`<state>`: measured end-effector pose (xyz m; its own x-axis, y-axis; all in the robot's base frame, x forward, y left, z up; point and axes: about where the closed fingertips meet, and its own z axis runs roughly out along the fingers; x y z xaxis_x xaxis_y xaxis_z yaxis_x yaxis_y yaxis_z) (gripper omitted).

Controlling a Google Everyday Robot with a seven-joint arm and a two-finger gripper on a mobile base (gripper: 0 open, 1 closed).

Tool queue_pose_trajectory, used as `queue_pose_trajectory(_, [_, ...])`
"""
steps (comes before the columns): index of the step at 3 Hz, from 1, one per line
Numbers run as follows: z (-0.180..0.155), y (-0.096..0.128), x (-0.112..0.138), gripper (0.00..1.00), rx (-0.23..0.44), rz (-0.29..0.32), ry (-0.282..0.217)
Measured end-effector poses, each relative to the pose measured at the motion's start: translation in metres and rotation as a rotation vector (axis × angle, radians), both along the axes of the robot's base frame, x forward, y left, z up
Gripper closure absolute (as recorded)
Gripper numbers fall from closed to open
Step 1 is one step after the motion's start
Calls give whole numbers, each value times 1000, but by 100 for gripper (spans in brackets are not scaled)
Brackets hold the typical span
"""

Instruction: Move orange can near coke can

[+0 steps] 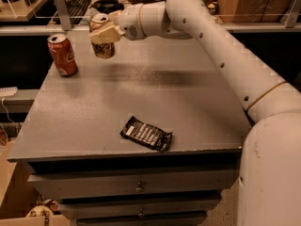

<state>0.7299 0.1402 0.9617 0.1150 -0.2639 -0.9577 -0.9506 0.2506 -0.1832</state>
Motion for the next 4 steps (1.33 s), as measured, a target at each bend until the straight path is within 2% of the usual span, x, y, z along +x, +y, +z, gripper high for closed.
queue_pose_trajectory(1, [-8,34,-5,100,40,44,9])
queue_pose_trajectory(2, [-20,52,-6,82,32,60,10])
queue_pose_trajectory(3, [-34,58,-7,51,15,66,27])
queue_pose_trajectory(4, [-41,61,-9,28,12,72,39])
